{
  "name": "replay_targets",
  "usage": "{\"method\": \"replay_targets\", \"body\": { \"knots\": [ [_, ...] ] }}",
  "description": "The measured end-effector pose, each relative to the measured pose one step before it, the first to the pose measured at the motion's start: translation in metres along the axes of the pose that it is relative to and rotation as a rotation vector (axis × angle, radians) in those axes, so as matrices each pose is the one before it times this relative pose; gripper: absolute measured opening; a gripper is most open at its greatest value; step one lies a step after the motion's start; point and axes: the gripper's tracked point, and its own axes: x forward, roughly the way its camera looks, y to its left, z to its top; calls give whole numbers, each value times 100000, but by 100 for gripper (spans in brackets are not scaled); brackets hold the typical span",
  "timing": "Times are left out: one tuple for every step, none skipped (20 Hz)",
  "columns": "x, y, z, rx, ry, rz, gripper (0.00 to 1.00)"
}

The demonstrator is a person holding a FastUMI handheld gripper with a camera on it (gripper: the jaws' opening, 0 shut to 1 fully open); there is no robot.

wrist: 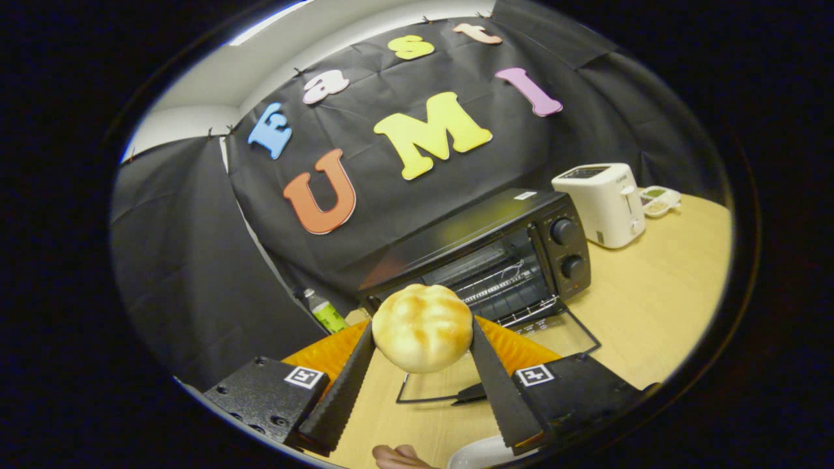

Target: Open the toaster oven, put the food inside, and close the toaster oven door.

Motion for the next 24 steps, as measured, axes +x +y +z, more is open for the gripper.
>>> {"method": "replay_targets", "body": {
  "knots": [
    [1208,-507,-208,304,1486,-1034,92],
    [1112,-324,-231,-765,1406,-638,92],
    [1059,-304,-147,-1227,1664,-584,92],
    [991,-547,-120,-416,798,-1250,92],
    [1025,-653,-166,-354,1384,-1809,92],
    [962,-465,-187,461,1132,-862,92],
    [978,-44,40,372,809,982,93],
    [1005,-139,347,171,48,605,93],
    [904,-289,450,612,-223,150,93],
    [845,-155,273,1363,706,734,93],
    [638,-139,70,1399,1628,1012,93],
    [813,-150,59,1439,1524,884,93],
    [749,-361,265,684,580,-334,94],
    [700,-353,203,249,542,-994,94],
    [619,-416,389,141,-305,-955,94],
    [477,-5,219,169,-360,-133,94],
    [494,109,460,30,-1100,519,94],
    [275,14,271,-791,-590,-86,94],
    [309,-66,225,-1156,-421,-382,94],
    [273,-101,195,-506,-828,-36,94],
    [329,-117,141,-679,-402,-356,94],
    [292,-217,91,-425,-573,-242,94],
    [271,-137,215,-89,-694,108,94],
    [173,-102,-101,-237,416,487,95]
  ]
}}
